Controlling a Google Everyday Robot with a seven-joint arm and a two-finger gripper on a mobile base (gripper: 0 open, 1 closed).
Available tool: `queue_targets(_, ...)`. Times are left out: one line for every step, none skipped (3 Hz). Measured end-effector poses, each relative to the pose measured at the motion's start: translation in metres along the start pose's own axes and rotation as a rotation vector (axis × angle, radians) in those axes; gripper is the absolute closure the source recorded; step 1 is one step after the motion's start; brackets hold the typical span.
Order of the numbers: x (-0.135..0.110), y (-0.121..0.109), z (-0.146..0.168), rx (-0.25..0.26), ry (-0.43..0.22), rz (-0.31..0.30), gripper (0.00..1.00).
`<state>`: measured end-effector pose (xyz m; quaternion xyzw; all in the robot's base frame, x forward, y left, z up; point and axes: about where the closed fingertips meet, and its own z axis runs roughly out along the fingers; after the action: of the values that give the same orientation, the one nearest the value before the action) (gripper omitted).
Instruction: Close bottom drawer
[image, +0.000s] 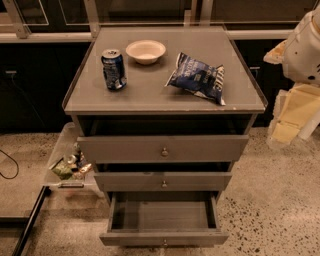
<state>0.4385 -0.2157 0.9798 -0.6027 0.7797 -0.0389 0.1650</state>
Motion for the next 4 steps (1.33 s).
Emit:
queue_targets(0.0,0.0,0.0,0.0,0.0,0.0,0.0)
queue_targets(0.013,0.006,0.025,-0.024,-0.021,0.024,0.0)
queue_targets(0.035,0.018,0.079,-0.065,-0.056,0.046,0.0)
queue_targets(0.06,0.029,0.155,-0.089,-0.095,0.027,0.0)
